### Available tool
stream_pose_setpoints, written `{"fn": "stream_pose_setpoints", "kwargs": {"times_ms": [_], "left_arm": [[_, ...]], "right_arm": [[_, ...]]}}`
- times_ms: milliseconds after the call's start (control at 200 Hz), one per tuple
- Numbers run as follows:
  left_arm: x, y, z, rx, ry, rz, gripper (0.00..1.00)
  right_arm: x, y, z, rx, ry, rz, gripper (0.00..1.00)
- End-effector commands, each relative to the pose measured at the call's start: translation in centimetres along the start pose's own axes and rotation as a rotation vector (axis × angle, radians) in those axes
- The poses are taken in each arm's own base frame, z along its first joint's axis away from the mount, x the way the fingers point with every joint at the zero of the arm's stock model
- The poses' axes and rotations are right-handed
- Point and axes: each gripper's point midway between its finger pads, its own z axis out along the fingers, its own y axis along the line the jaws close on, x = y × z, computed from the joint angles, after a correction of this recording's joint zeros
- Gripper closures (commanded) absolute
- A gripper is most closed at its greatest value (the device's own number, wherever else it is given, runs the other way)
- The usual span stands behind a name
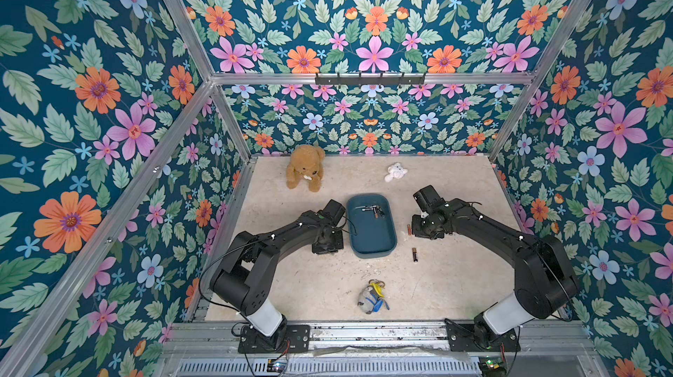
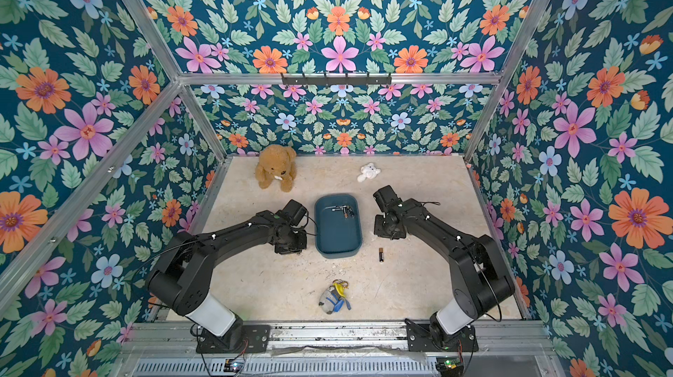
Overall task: Take the batteries out of the storage box
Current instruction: Place the battery at the center of the board.
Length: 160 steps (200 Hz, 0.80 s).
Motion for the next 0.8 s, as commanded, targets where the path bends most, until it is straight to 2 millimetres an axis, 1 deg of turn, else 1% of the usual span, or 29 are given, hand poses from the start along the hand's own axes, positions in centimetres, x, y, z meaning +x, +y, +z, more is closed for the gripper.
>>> {"fn": "stream_pose_setpoints", "kwargs": {"times_ms": [0, 515, 795], "left_arm": [[0.0, 0.2, 0.2, -0.012, 0.000, 0.003, 0.83], [0.6, 0.6, 1.5, -0.034, 0.026, 0.004, 0.82], [0.8, 0.7, 1.6, -0.040, 0.034, 0.009, 0.79]], "right_arm": [[0.2, -0.2, 0.0, 0.008, 0.003, -0.008, 0.71], [0.2, -0.3, 0.0, 0.009, 0.004, -0.010, 0.71], [0.3, -0.3, 0.0, 0.011, 0.004, -0.009, 0.71]]}}
